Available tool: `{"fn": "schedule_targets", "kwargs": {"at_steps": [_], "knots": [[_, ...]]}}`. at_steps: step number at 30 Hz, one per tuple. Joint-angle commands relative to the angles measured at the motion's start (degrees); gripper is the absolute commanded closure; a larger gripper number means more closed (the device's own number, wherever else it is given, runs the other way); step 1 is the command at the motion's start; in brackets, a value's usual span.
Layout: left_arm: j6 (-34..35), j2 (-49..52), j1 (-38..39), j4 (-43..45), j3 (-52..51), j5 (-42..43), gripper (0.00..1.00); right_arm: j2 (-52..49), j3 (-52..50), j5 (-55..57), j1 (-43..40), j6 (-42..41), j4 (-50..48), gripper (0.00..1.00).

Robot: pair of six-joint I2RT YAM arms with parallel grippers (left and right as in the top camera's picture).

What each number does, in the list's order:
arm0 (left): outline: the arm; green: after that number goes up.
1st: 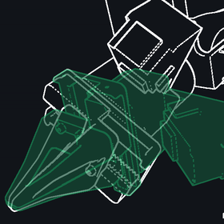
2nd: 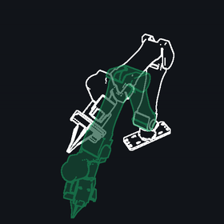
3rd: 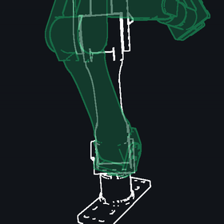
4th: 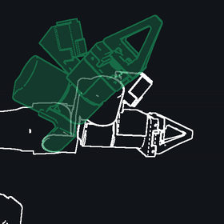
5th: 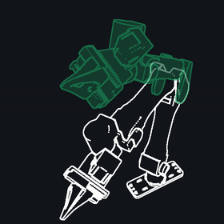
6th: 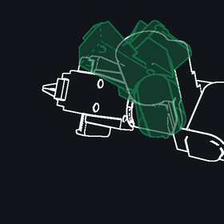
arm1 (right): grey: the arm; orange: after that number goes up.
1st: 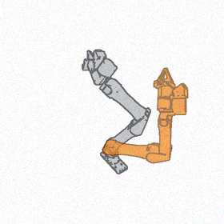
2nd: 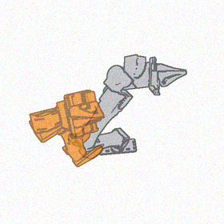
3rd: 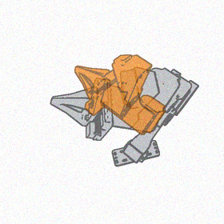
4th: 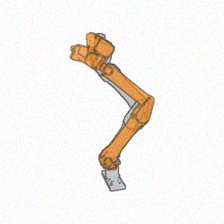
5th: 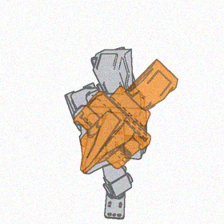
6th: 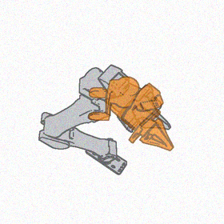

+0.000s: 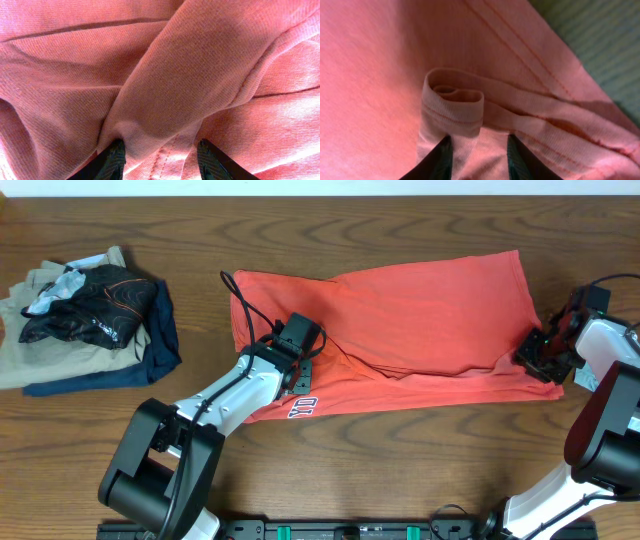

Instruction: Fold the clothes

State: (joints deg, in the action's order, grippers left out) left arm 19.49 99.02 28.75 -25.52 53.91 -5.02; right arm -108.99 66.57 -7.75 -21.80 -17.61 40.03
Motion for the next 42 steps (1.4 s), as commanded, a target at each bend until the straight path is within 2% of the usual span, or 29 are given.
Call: {"fn": "schedule_targets", "kwargs": {"at_steps": [1, 5, 9, 13, 17, 22, 26, 33, 42], "knots": [[0.15, 0.22, -0.07, -0.31, -0.44, -0.13, 0.51, 0.0, -0.74, -0.24, 0.5, -0.42, -1.27, 0.7], [0.15, 0.22, -0.07, -0.31, -0.44, -0.13, 0.51, 0.0, -0.72, -0.26, 0.44, -0.48, -2.73, 0.77], [0.13, 0.22, -0.07, -0.31, -0.44, -0.13, 0.52, 0.0, -0.72, -1.33, 0.44, -0.61, -5.09, 0.76], [0.13, 0.22, -0.07, -0.31, -0.44, -0.13, 0.51, 0.0, -0.72, -1.77, 0.46, -0.61, -6.93, 0.71], [0.15, 0.22, -0.07, -0.31, -0.44, -0.13, 0.51, 0.0, -0.74, -1.73, 0.98, -0.59, -6.84, 0.73], [0.15, 0.22, -0.07, -0.31, -0.44, -0.13, 0.51, 0.0, -0.79, -1.73, 2.08, -0.61, -6.86, 0.83], [0.15, 0.22, -0.07, -0.31, -0.44, -0.13, 0.51, 0.0, -0.79, -1.7, 2.05, -0.59, -6.86, 0.99], [0.13, 0.22, -0.07, -0.31, -0.44, -0.13, 0.52, 1.36, 0.52, -1.46, 1.66, 0.04, -6.27, 0.99], [0.13, 0.22, -0.07, -0.28, -0.44, -0.15, 0.51, 4.52, 8.5, 3.96, -0.81, -1.27, -6.67, 0.99]]}}
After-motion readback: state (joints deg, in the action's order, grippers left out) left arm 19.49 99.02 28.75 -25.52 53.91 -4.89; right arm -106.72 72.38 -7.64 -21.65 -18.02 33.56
